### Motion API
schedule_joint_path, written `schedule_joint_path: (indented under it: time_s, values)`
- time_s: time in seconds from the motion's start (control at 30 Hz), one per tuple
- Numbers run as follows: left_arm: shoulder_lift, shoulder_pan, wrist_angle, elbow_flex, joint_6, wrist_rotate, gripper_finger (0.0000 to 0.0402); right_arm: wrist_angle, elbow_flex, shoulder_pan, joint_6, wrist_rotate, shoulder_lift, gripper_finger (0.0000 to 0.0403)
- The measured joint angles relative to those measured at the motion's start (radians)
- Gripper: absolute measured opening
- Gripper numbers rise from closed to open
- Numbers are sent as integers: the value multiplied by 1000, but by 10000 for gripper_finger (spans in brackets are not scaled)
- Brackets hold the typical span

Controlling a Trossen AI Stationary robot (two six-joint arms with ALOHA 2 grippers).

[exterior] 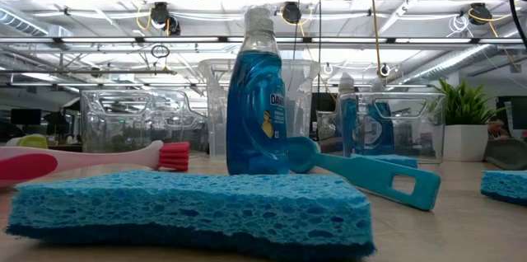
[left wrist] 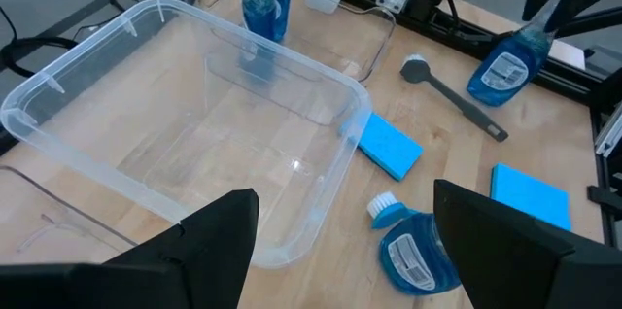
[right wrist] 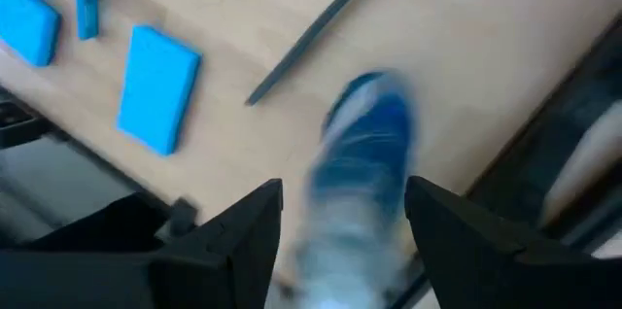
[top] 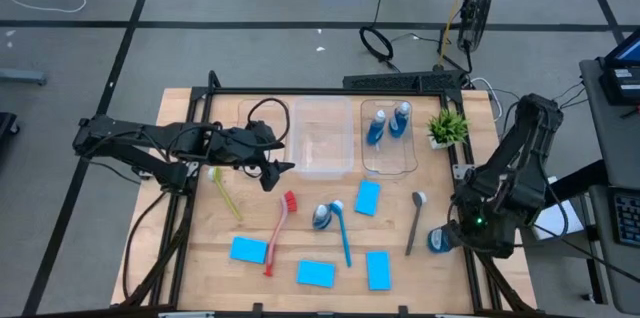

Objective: Pick & Place Kitchen Sink Supplies
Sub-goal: Put the blue dishwashing liquid bottle into the right transparent bin

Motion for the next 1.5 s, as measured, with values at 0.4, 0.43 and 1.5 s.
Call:
schedule_joint_path:
  time_s: [0.4, 0.43, 1.5]
  values:
    - [0, 0, 8, 0, 1, 0, 308, 2, 4, -1, 4, 0, 37, 210]
    - [0, 0, 7, 0, 1, 0, 308, 0, 4, -1, 5, 0, 37, 210]
    - [0, 0, 7, 0, 2, 0, 308, 45, 5, -1, -24, -1, 36, 210]
